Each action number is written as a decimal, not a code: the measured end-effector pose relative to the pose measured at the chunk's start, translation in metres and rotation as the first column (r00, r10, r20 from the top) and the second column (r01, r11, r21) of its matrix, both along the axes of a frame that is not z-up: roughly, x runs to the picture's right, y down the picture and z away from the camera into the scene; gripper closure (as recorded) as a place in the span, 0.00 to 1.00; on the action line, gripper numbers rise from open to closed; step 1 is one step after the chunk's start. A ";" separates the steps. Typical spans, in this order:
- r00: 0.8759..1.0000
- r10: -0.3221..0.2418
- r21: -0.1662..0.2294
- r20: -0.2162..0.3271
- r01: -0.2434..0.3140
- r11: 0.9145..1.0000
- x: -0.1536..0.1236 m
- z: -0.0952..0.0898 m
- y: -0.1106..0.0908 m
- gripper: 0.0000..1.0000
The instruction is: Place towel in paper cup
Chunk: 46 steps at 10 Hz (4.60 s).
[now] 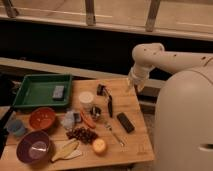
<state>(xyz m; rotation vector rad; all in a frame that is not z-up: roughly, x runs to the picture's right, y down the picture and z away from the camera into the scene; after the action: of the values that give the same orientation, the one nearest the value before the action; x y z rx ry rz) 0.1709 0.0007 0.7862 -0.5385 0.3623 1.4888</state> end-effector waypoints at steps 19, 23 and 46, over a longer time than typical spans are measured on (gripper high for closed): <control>0.975 -0.162 0.027 0.151 0.160 0.987 -0.123 0.026 -0.031 0.44; 0.923 -0.265 0.053 0.278 0.261 0.964 -0.201 0.022 -0.033 0.44; 0.500 -0.603 0.234 0.622 0.616 0.752 -0.390 -0.027 0.069 0.44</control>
<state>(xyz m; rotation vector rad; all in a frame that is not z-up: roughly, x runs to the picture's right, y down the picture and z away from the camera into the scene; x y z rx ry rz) -0.2190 0.0692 0.7595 -0.8203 -0.0281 0.5138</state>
